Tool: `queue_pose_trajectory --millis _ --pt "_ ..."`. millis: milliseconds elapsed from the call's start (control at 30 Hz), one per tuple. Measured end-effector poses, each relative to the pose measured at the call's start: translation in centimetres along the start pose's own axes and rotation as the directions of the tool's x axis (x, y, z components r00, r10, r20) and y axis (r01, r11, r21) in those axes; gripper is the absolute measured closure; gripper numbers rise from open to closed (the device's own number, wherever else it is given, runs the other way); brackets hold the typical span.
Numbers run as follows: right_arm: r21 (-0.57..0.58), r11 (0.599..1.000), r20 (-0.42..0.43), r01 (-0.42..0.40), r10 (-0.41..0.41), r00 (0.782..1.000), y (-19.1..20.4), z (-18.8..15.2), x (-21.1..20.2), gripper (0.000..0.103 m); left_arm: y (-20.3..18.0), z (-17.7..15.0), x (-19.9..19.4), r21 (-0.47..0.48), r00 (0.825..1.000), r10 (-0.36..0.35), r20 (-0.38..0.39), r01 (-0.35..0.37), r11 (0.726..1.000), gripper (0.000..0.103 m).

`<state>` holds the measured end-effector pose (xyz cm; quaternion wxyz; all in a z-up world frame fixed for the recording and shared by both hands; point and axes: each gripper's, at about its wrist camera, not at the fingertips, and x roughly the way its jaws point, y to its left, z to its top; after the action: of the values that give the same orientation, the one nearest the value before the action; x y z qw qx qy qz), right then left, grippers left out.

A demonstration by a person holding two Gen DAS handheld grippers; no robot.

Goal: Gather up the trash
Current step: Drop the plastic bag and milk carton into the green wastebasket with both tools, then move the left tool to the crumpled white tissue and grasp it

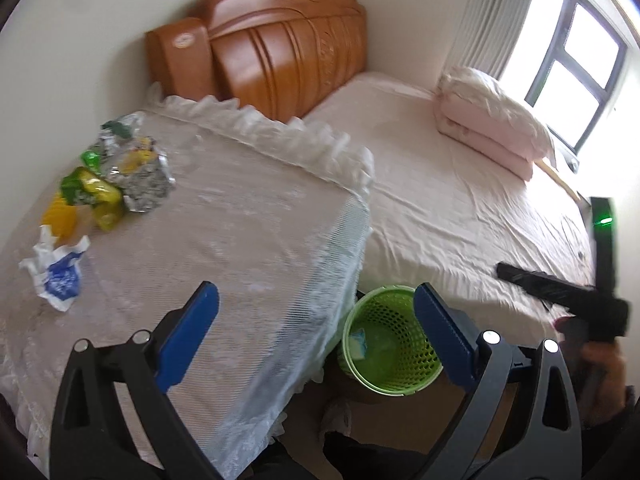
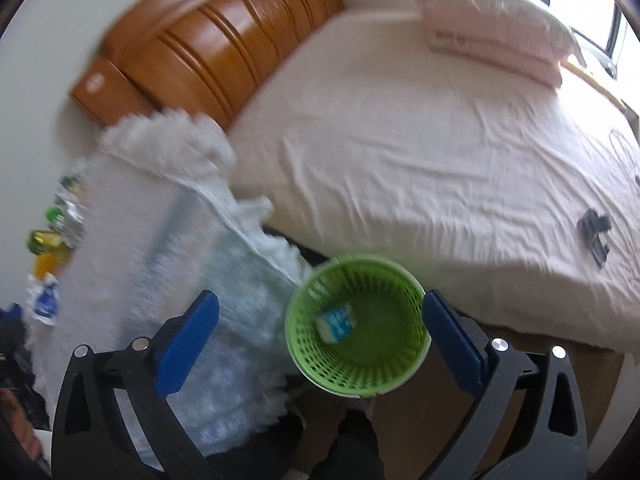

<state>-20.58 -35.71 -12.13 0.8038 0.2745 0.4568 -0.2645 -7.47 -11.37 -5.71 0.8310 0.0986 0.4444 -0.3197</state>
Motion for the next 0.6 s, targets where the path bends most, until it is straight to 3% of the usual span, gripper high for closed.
queue_pose_trajectory --millis 200,600 --pt "-0.062 0.998 0.071 -0.016 0.021 0.997 2.8 1.5 -3.1 0.002 2.5 -0.1 -1.2 -0.047 0.999 0.027 0.036 -0.025 0.999 0.009" --pt "-0.108 0.994 0.061 -0.032 0.039 0.997 5.6 1.0 -2.7 0.002 5.0 -0.8 -2.0 -0.094 0.997 0.068 0.043 -0.063 0.994 0.008"
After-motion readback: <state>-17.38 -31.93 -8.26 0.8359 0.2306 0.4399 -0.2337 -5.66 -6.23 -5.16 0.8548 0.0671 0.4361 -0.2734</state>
